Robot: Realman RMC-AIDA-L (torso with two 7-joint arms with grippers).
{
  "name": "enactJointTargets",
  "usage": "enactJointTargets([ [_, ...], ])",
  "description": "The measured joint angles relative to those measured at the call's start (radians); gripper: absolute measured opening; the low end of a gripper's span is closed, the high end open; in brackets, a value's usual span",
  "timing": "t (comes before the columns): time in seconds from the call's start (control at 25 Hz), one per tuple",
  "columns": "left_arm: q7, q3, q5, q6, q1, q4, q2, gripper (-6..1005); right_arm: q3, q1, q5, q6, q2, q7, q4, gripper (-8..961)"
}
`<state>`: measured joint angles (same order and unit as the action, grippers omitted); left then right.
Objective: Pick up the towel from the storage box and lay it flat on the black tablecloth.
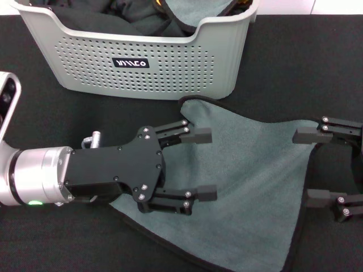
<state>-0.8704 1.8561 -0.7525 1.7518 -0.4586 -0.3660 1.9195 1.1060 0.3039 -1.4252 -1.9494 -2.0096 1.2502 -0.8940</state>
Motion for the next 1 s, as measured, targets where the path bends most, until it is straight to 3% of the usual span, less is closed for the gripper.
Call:
enactJointTargets([
  [0.48,-0.020,-0.011,-0.022,0.009,-0.016,-0.004,0.003,873,-0.001,0.009,0.002,0.000,0.000,-0.018,-0.001,795],
  [1.0,-0.035,-0.014,-0.028,0.018,-0.033,-0.003,-0.001,759,0.000,0.015,0.004,0.002,-0.001,-0.026,0.007,795],
])
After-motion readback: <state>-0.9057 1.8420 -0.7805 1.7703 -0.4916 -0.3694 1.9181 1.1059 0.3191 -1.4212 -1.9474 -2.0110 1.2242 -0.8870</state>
